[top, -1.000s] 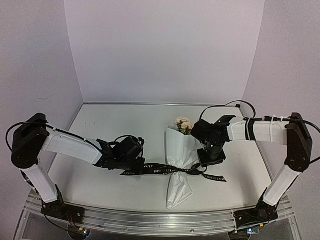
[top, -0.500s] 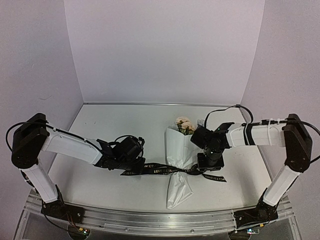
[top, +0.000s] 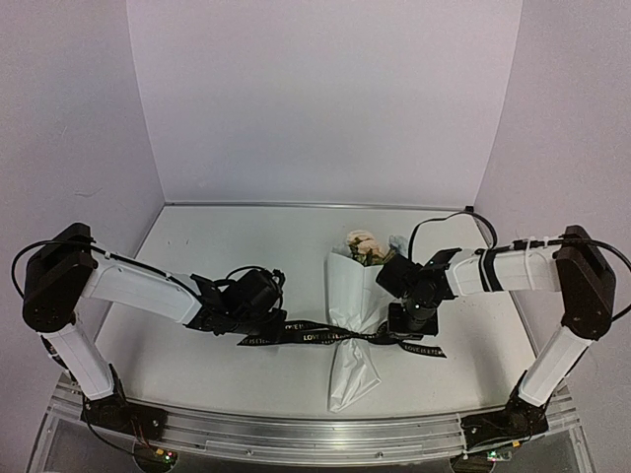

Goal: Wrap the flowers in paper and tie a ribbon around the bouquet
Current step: Adjust the ribbon on the folded bouquet.

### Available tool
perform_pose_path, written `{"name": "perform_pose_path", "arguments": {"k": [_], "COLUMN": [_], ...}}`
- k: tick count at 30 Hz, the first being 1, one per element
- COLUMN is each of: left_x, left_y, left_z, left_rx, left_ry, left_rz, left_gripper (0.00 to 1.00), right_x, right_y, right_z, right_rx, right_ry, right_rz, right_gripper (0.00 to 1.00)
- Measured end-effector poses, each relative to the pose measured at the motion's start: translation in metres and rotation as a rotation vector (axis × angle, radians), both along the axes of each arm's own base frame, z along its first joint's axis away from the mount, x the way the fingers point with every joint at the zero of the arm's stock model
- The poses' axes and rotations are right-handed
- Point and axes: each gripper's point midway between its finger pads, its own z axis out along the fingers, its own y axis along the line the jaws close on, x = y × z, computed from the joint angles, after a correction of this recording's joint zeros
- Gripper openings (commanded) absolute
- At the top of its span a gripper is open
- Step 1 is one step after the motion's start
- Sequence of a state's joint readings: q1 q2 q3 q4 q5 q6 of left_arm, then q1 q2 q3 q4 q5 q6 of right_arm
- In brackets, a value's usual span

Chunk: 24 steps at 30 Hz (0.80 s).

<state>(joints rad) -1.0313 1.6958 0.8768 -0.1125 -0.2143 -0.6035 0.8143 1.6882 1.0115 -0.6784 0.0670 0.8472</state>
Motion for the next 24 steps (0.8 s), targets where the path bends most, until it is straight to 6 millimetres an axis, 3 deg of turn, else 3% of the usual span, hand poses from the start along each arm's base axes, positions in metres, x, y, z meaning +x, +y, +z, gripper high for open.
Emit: {"name": "perform_pose_path", "arguments": {"k": [13, 24], "left_x": [0.008, 0.009], "left_y": [0.025, 0.028], "left_z": [-0.012, -0.014], "left_rx": [0.038, 0.036], "left_ry": [0.012, 0.021], "left_rz": [0.099, 0.110], "left_gripper": [0.00, 0.00], "right_x": [-0.010, -0.014], "right_y": [-0.017, -0.024], "right_z": [0.016, 0.024], "right_rx": [-0.082, -0.155], "right_ry": [0.015, 0.038], "right_rz": [0.143, 0.275], "right_gripper": [0.00, 0.00]}}
